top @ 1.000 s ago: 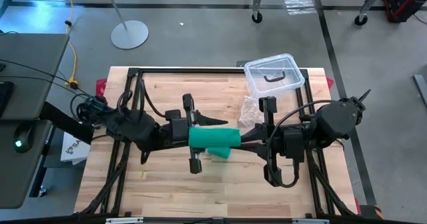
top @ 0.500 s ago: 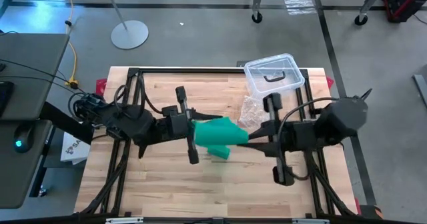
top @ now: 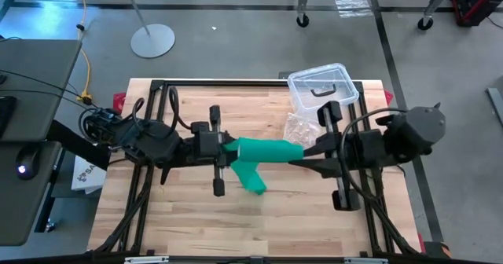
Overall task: Roll bandage
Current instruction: Roll the green bandage
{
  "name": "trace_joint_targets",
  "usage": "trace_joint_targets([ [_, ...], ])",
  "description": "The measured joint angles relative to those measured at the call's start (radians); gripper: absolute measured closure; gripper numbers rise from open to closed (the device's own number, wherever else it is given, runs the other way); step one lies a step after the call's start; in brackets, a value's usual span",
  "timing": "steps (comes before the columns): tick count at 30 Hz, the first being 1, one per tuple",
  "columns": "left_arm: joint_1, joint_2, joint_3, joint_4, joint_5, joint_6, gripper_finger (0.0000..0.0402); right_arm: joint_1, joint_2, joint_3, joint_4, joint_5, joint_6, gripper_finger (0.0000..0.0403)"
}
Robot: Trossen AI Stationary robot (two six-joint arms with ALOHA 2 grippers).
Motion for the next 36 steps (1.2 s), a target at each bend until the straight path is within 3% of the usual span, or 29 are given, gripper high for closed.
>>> trace_joint_targets([
  [5,0.0,0.007,0.0,0.008,0.054,0.008,0.0381,-0.008,0.006,0.0,-0.003,0.026,-0.073,0.0401],
  [13,0.0,0.007,0.0,0.008,0.102,-0.033,0.0291,-0.008,0.006,0.0,-0.026,0.053,-0.15,0.0401],
  [18,-0.008,-0.014,0.0,-0.047,0.1,-0.044,0.0255,-0.005,0.006,0.0,-0.087,0.083,-0.274,0.0401],
  [26,-0.049,-0.109,0.0,-0.274,0.098,-0.194,0.0246,0.018,0.006,0.0,-0.186,0.118,-0.497,0.0401],
  [29,-0.07,-0.137,0.0,-0.335,0.08,-0.283,0.0246,0.027,0.006,0.0,-0.218,0.183,-0.556,0.0401],
  [36,-0.081,-0.148,0.0,-0.169,0.074,-0.414,0.0246,0.036,0.006,0.0,-0.256,0.244,-0.686,0.0401],
])
